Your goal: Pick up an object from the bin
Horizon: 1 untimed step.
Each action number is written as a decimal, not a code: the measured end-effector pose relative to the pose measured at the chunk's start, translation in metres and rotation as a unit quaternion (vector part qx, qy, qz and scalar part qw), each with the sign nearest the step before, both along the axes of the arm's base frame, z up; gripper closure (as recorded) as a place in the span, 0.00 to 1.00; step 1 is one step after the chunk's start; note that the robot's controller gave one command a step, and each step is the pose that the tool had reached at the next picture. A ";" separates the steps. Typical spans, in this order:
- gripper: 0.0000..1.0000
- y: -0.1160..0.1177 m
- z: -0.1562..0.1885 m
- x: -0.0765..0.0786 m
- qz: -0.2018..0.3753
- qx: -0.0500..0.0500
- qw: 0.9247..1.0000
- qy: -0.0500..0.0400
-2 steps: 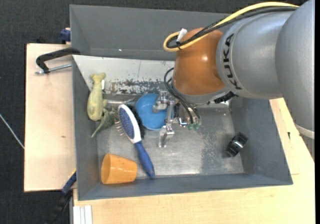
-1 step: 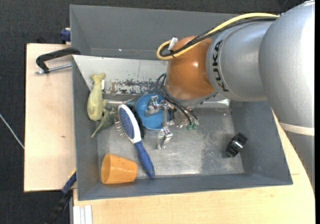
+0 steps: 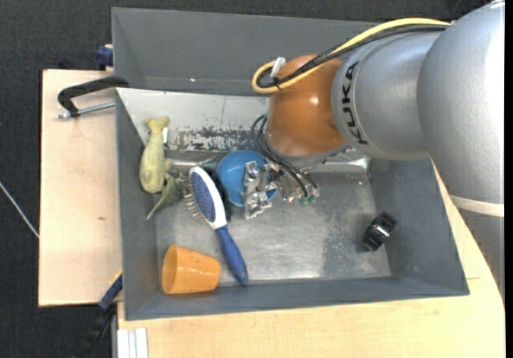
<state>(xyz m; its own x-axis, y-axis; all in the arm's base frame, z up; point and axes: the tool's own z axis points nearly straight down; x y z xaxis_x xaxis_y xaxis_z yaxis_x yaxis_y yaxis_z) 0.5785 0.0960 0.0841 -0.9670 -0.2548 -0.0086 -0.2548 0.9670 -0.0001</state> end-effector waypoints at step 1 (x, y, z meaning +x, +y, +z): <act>1.00 -0.008 0.191 0.007 0.036 0.000 0.999 -0.004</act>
Offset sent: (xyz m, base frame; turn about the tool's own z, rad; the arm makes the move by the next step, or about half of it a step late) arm 0.0039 -0.0088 0.1846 -0.0726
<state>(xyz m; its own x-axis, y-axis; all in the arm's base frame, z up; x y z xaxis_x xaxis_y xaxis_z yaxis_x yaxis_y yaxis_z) 0.5852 0.0885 0.2755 -0.9461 -0.3235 -0.0163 -0.3235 0.9462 -0.0021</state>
